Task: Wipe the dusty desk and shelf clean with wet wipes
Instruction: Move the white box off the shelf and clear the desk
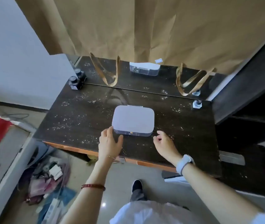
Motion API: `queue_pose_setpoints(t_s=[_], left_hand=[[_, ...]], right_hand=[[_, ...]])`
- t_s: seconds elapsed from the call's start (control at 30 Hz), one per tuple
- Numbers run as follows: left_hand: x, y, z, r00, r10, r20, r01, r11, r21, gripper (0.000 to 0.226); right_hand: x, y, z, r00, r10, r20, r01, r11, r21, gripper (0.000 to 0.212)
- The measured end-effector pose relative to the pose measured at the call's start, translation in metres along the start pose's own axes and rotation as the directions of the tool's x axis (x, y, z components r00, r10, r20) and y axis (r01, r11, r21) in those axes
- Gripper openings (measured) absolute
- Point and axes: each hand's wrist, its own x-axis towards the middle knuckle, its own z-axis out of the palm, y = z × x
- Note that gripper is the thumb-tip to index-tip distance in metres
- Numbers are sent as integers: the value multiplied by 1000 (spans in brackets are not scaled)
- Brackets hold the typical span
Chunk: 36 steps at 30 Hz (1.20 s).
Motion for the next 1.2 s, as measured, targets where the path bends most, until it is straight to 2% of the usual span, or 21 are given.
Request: queue_pose_setpoints(t_s=[0.13, 0.23, 0.37, 0.47, 0.6, 0.73, 0.93, 1.03, 1.07, 1.13, 1.2], left_hand=[[51, 0, 9, 988, -122, 95, 124, 992, -25, 74], [71, -1, 22, 978, -152, 140, 155, 988, -12, 68], [69, 3, 26, 986, -143, 90, 144, 990, -1, 61], [53, 12, 28, 996, -79, 40, 81, 995, -53, 67], [30, 50, 44, 996, 83, 33, -77, 985, -155, 78], [10, 109, 75, 954, 273, 125, -243, 946, -214, 81], [-43, 202, 137, 824, 523, 218, -470, 846, -254, 80], [-68, 244, 174, 779, 556, 290, -493, 829, -264, 81], [-74, 258, 186, 772, 550, 317, -484, 833, -268, 81], [-79, 286, 209, 771, 543, 333, -475, 838, -268, 79], [-80, 314, 232, 788, 529, 315, -469, 847, -249, 78]], right_hand=[[49, -20, 14, 976, 210, -51, -204, 972, 113, 49], [65, -22, 27, 978, 202, -54, -195, 975, 110, 32], [62, -19, 32, 969, 225, -106, -207, 966, 157, 22], [49, -14, 23, 967, 198, -160, -164, 966, 201, 27], [26, 4, -19, 933, 132, -335, -54, 971, 231, 34], [-10, 46, -69, 826, 164, -540, 13, 951, 309, 36], [-68, 122, -133, 652, 307, -693, 77, 883, 463, 34], [-80, 163, -176, 608, 349, -713, 81, 866, 493, 27], [-79, 175, -192, 596, 354, -720, 74, 870, 488, 31], [-72, 200, -222, 604, 349, -717, 72, 872, 485, 38], [-59, 219, -253, 627, 350, -697, 52, 873, 485, 31]])
